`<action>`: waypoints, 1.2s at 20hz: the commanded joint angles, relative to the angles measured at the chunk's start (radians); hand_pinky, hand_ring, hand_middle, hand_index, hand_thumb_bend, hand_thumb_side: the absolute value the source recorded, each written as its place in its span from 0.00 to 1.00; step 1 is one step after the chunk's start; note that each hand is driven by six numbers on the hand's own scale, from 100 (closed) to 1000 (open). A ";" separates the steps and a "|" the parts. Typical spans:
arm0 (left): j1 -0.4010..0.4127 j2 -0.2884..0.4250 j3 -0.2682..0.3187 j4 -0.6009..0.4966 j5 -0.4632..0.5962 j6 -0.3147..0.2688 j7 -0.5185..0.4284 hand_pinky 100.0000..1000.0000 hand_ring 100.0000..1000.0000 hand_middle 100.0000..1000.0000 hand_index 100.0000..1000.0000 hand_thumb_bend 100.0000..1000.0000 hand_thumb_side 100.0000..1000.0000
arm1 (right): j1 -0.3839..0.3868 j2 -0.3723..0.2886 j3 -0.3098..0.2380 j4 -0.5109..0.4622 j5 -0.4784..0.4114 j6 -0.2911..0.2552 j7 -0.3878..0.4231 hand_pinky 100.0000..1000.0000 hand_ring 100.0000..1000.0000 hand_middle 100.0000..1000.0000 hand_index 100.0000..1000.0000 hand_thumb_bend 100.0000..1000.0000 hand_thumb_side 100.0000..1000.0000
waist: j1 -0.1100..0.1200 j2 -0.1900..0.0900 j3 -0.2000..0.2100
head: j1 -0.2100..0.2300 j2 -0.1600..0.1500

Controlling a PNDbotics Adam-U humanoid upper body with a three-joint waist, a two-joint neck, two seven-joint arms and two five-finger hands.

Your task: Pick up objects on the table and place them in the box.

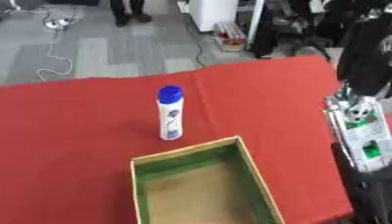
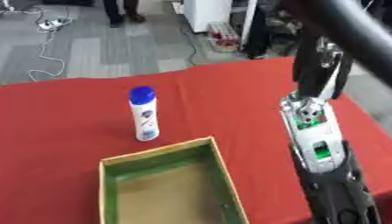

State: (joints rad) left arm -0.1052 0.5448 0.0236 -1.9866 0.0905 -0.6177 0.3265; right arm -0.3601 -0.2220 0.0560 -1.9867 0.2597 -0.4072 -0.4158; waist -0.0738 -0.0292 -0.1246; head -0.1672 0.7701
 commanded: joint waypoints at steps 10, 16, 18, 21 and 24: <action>-0.029 0.099 -0.006 -0.013 -0.036 0.105 -0.075 0.65 0.67 0.64 0.71 0.09 1.00 | -0.006 -0.019 0.007 -0.013 -0.019 0.020 0.024 0.34 0.42 0.58 0.74 0.00 1.00 | 0.002 -0.006 -0.005 | 0.033 0.000; -0.065 0.223 -0.020 -0.013 -0.090 0.222 -0.112 0.65 0.68 0.64 0.72 0.07 1.00 | 0.000 -0.029 0.010 -0.013 -0.035 0.025 0.037 0.34 0.42 0.58 0.74 0.00 1.00 | 0.009 -0.011 -0.007 | 0.052 -0.011; -0.085 0.259 -0.026 -0.013 -0.102 0.259 -0.121 0.65 0.68 0.64 0.73 0.07 1.00 | 0.000 -0.030 0.012 -0.013 -0.038 0.026 0.041 0.34 0.42 0.58 0.74 0.00 1.00 | 0.010 -0.012 -0.008 | 0.053 -0.013; -0.118 0.303 -0.039 0.007 -0.119 0.300 -0.137 0.65 0.68 0.64 0.73 0.06 1.00 | 0.000 -0.031 0.014 -0.013 -0.041 0.027 0.048 0.34 0.42 0.58 0.74 0.00 1.00 | 0.012 -0.014 -0.011 | 0.055 -0.018; -0.151 0.331 -0.055 0.055 -0.141 0.312 -0.155 0.65 0.68 0.64 0.73 0.06 1.00 | 0.000 -0.032 0.017 -0.013 -0.045 0.028 0.053 0.34 0.42 0.58 0.74 0.00 1.00 | 0.012 -0.013 -0.013 | 0.035 -0.026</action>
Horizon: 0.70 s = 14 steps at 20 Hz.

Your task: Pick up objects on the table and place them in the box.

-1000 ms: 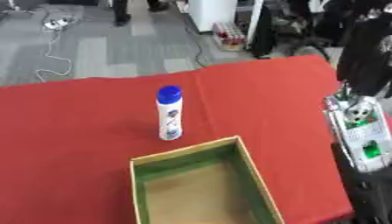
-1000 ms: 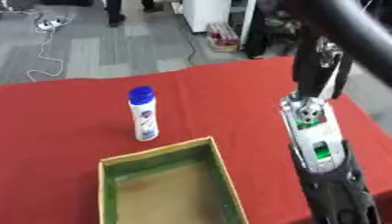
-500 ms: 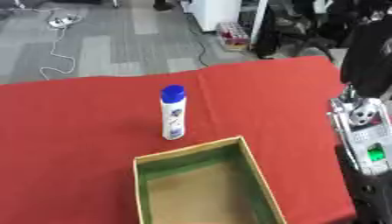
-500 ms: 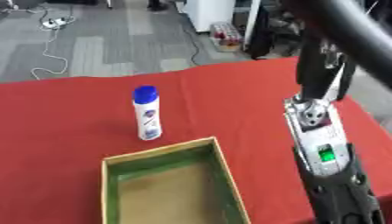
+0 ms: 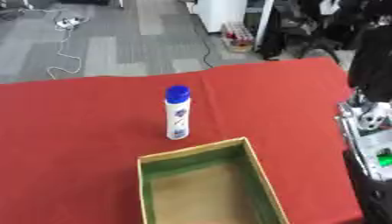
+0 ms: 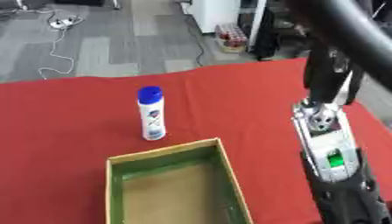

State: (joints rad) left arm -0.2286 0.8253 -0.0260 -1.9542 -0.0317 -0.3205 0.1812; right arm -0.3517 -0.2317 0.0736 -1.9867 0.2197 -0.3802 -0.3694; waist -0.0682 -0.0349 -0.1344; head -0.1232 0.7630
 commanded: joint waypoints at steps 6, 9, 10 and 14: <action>-0.123 0.077 -0.049 0.173 -0.068 0.013 -0.059 0.66 0.68 0.65 0.74 0.00 1.00 | -0.012 -0.025 0.011 -0.013 -0.013 0.003 0.025 0.34 0.42 0.58 0.75 0.00 1.00 | 0.008 -0.008 -0.010 | -0.109 -0.048; -0.169 0.084 -0.079 0.243 -0.093 0.001 -0.098 0.67 0.69 0.66 0.76 0.05 1.00 | -0.013 -0.023 0.014 -0.013 -0.018 0.002 0.031 0.34 0.42 0.58 0.75 0.00 1.00 | 0.010 -0.008 -0.015 | -0.109 -0.052; -0.185 0.084 -0.092 0.263 -0.106 -0.004 -0.115 0.67 0.69 0.66 0.75 0.05 1.00 | -0.014 -0.023 0.015 -0.013 -0.020 0.002 0.034 0.34 0.42 0.58 0.75 0.00 1.00 | 0.010 -0.008 -0.017 | -0.103 -0.052; -0.245 0.063 -0.138 0.350 -0.142 -0.022 -0.181 0.67 0.69 0.67 0.77 0.04 1.00 | -0.019 -0.017 0.020 -0.013 -0.025 0.000 0.042 0.34 0.42 0.58 0.75 0.00 1.00 | 0.012 -0.008 -0.028 | -0.044 -0.051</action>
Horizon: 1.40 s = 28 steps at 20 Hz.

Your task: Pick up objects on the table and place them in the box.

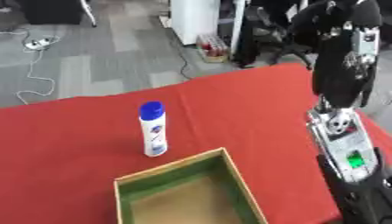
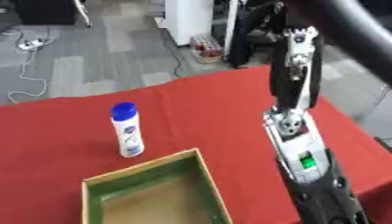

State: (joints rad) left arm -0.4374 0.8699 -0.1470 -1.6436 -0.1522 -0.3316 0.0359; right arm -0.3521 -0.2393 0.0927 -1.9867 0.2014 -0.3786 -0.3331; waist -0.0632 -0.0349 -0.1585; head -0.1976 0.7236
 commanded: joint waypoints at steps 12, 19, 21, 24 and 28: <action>-0.169 -0.091 -0.124 0.289 -0.144 -0.100 -0.200 0.70 0.71 0.69 0.80 0.03 1.00 | -0.032 0.010 0.013 -0.013 -0.021 -0.001 0.034 0.34 0.42 0.58 0.75 0.00 1.00 | 0.007 -0.004 -0.029 | 0.055 0.001; -0.196 -0.149 -0.150 0.338 -0.194 -0.143 -0.224 0.70 0.72 0.69 0.81 0.04 1.00 | -0.040 0.027 0.014 -0.013 -0.026 -0.005 0.039 0.34 0.42 0.58 0.75 0.00 1.00 | 0.004 0.001 -0.044 | 0.109 0.045; -0.205 -0.160 -0.151 0.354 -0.197 -0.152 -0.224 0.70 0.72 0.69 0.81 0.04 1.00 | -0.042 0.031 0.014 -0.013 -0.027 -0.007 0.039 0.34 0.42 0.58 0.75 0.00 1.00 | 0.003 0.002 -0.048 | 0.105 0.046; -0.220 -0.175 -0.151 0.386 -0.202 -0.165 -0.218 0.70 0.72 0.69 0.81 0.04 1.00 | -0.044 0.038 0.015 -0.013 -0.029 -0.008 0.040 0.34 0.42 0.58 0.75 0.00 1.00 | 0.002 0.005 -0.053 | 0.109 0.045; -0.236 -0.191 -0.143 0.445 -0.216 -0.183 -0.198 0.70 0.71 0.68 0.81 0.04 1.00 | -0.050 0.047 0.018 -0.013 -0.031 -0.008 0.045 0.34 0.42 0.58 0.75 0.00 1.00 | 0.000 0.008 -0.061 | 0.110 0.032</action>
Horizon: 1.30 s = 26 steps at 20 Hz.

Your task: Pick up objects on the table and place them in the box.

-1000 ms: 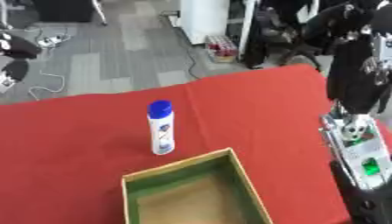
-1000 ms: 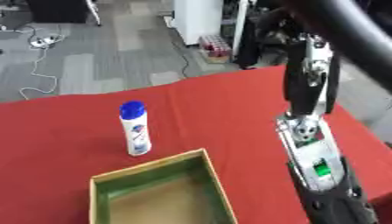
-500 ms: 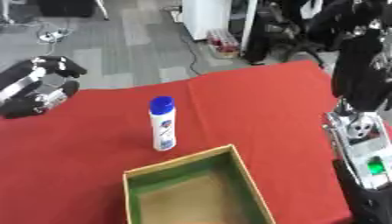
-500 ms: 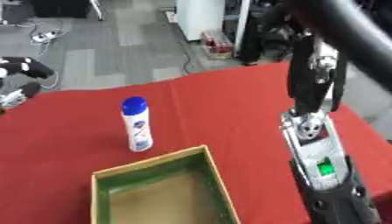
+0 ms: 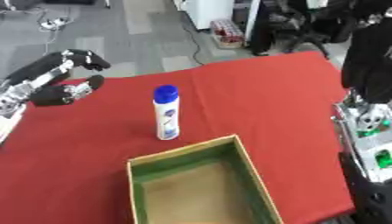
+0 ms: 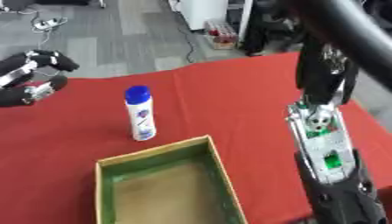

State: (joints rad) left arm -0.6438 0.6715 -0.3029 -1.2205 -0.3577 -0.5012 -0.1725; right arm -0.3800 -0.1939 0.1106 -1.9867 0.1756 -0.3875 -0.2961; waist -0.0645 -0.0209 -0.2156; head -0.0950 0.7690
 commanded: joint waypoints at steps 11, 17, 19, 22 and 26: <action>-0.059 -0.027 0.025 0.177 -0.087 -0.089 0.040 0.70 0.71 0.68 0.81 0.04 1.00 | -0.046 0.028 0.038 -0.013 0.017 0.046 0.201 0.35 0.43 0.58 0.75 0.00 1.00 | -0.008 0.012 -0.025 | -0.019 -0.063; -0.064 -0.068 0.020 0.225 -0.130 -0.123 0.034 0.70 0.71 0.68 0.81 0.04 1.00 | -0.065 0.052 0.057 -0.013 0.028 0.057 0.326 0.36 0.44 0.58 0.76 0.00 1.00 | -0.006 0.023 -0.046 | -0.020 -0.088; -0.070 -0.084 0.014 0.230 -0.142 -0.135 0.034 0.70 0.72 0.68 0.81 0.05 1.00 | -0.068 0.056 0.058 -0.013 0.030 0.058 0.351 0.36 0.44 0.59 0.76 0.00 1.00 | -0.005 0.024 -0.050 | -0.021 -0.089; -0.084 -0.107 -0.001 0.226 -0.157 -0.152 0.031 0.70 0.72 0.68 0.81 0.14 1.00 | -0.069 0.056 0.060 -0.013 0.029 0.057 0.371 0.37 0.44 0.59 0.76 0.00 1.00 | -0.003 0.020 -0.053 | -0.018 -0.081; -0.098 -0.138 -0.016 0.221 -0.175 -0.165 0.021 0.70 0.72 0.68 0.81 0.21 1.00 | -0.069 0.052 0.061 -0.013 0.029 0.057 0.386 0.37 0.45 0.59 0.76 0.00 1.00 | 0.000 0.012 -0.051 | -0.005 -0.065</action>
State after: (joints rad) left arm -0.7142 0.5296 -0.3174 -0.9830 -0.5239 -0.6598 -0.1490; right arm -0.4320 -0.1335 0.1723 -1.9867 0.2030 -0.3309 0.0831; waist -0.0695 0.0052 -0.2659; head -0.1047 0.7036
